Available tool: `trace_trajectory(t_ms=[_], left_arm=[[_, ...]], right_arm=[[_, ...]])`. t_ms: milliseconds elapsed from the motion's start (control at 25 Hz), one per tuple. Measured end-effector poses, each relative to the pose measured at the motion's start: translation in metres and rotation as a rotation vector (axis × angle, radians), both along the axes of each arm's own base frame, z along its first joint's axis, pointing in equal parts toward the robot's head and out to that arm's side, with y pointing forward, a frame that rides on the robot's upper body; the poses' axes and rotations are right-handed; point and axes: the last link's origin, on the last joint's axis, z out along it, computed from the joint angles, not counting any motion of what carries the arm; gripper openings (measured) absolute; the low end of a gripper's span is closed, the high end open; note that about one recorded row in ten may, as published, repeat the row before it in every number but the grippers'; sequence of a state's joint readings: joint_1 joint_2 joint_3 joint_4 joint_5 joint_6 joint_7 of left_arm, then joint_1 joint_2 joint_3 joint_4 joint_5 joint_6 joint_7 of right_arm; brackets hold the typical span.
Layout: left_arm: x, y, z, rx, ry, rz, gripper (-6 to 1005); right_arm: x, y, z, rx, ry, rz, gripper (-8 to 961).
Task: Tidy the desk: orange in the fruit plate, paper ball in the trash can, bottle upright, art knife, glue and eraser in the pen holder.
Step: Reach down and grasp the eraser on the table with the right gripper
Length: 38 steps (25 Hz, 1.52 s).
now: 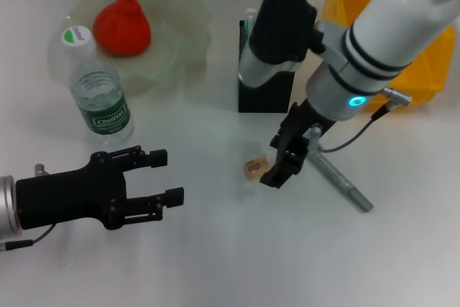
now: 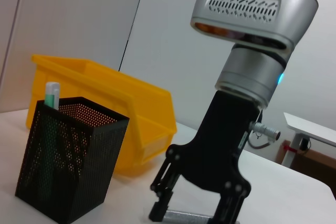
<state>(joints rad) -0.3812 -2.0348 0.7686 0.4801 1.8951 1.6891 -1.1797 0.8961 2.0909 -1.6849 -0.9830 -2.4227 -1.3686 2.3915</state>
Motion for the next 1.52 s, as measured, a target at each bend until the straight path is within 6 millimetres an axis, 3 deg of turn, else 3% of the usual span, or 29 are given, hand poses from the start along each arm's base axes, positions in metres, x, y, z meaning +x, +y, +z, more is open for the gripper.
trace_trajectory(t_ms=[400,480,1040,1360,1520], left_arm=[[0.0,0.0,-0.001,0.0,0.0,0.001,785],[0.0,0.0,-0.001,0.0,0.0,0.001,785],[-0.002,-0.001,-0.001,0.004,0.003,0.012,785],[-0.003,-0.002,-0.001,0.002,0.004,0.015,785],[-0.003,-0.003,-0.001,0.002,0.004,0.018,785]], right_arm=[[0.001,-0.002,-0.023,0.01,0.024,0.04,636],[0.002,-0.001,-0.024,0.013,0.023,0.04,589],[0.005,-0.003,-0.023,0.008,0.025,0.028,227],[0.005,-0.008,-0.018,0.0,0.035,0.025,220],[0.002,-0.009,-0.009,0.008,0.06,0.015,139]])
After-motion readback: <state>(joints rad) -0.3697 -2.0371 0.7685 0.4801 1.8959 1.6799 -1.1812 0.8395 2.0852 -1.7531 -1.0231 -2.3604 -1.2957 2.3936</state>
